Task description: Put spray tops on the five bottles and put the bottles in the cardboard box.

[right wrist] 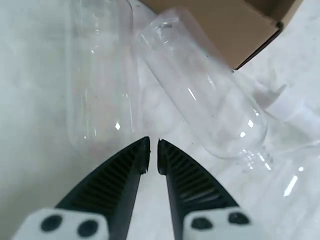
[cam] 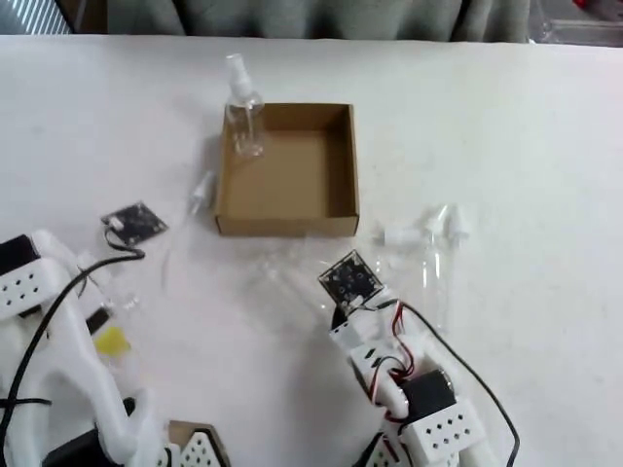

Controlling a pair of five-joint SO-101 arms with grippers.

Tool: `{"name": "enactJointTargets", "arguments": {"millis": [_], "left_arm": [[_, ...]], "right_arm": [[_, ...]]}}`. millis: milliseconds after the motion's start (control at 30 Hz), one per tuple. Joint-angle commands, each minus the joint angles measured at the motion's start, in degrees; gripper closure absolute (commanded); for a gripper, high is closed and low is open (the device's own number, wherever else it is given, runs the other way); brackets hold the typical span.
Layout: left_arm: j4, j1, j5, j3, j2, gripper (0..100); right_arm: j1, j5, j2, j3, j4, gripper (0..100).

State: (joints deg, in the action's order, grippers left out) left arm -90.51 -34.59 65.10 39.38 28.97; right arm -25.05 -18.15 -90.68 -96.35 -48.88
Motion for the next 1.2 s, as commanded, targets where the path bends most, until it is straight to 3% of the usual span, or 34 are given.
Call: {"name": "enactJointTargets", "arguments": {"millis": [0,133,267,400,600,933,1167], "left_arm": [[2.73,0.31,-13.19,-3.52,1.89,98],[13.19,-0.84,-28.66,1.76,1.89,98],[25.32,-1.01,-40.00,9.41,1.89,98],[32.53,-1.54,-51.96,13.98,1.89,98],[38.07,-8.57,-58.29,14.42,1.54,98],[39.21,-15.78,-60.84,12.48,1.45,98],[39.47,-23.25,-60.92,10.64,1.36,98]], "right_arm": [[-0.22,-0.26,-0.57,-0.79,-0.40,98.1],[-0.22,-0.09,-0.57,-0.79,-0.40,98.1],[-0.22,-0.09,-0.57,-0.79,-0.40,98.1],[2.42,0.09,-1.01,-0.35,0.13,98.1],[2.15,2.02,-0.66,8.00,0.84,98.2],[-10.24,11.96,0.92,27.96,-3.65,98.2],[-13.41,17.85,22.29,37.98,4.00,98.2]]}}
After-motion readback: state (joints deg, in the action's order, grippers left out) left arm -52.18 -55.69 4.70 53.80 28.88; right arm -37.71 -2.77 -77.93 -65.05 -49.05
